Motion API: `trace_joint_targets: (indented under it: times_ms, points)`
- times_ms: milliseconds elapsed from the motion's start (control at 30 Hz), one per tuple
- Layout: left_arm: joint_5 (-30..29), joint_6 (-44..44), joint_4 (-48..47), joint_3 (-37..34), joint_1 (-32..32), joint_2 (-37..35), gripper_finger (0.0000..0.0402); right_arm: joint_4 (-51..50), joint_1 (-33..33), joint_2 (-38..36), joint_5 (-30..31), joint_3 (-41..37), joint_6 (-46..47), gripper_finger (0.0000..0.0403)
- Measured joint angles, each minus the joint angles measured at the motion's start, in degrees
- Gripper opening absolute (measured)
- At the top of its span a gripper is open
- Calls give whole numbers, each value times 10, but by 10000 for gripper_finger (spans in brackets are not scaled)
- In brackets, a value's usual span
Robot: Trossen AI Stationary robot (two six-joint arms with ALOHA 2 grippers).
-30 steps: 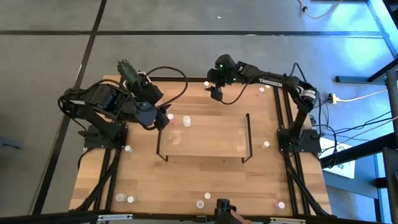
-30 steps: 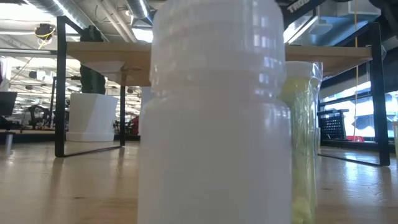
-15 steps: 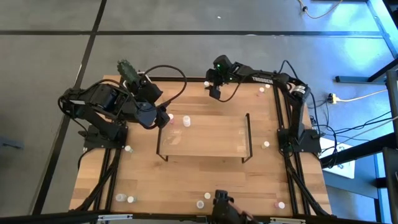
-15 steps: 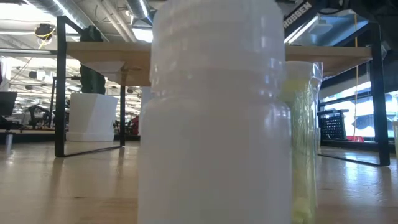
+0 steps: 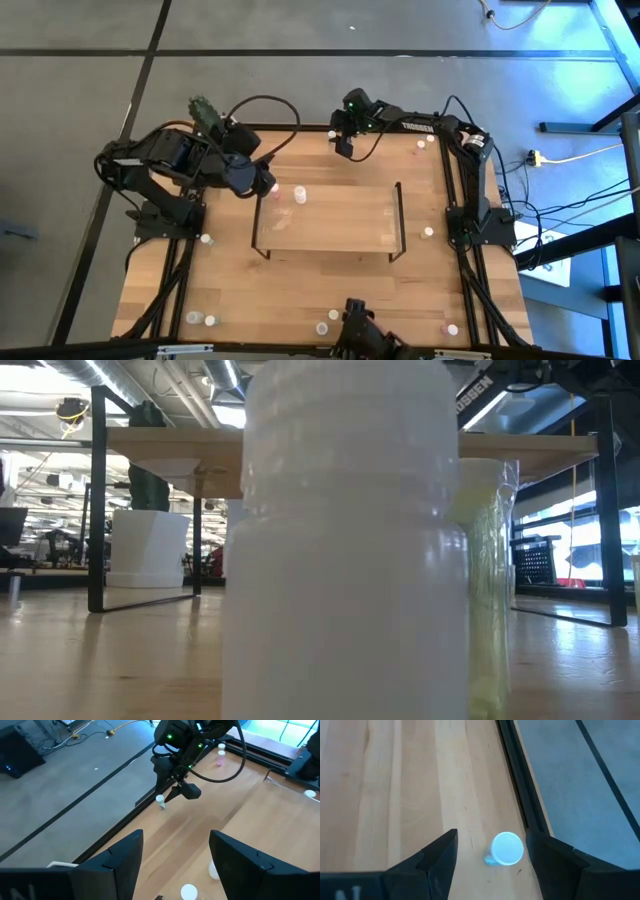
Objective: Pick and place medicine bottles onto shelf by color
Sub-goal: Put the top blue pill bottle on the shelf
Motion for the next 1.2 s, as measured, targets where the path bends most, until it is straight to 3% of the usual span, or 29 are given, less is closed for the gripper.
trace_joint_targets:
  times_ms: [467,667,1200]
  points:
    - [2,0,0,0,3,0,222,-2,-17,1,-3,0,0,237]
    - [-1,3,0,0,3,0,222,1,-17,9,-37,0,0,237]
    - [-11,4,0,0,3,0,222,20,-17,32,-22,0,0,237]
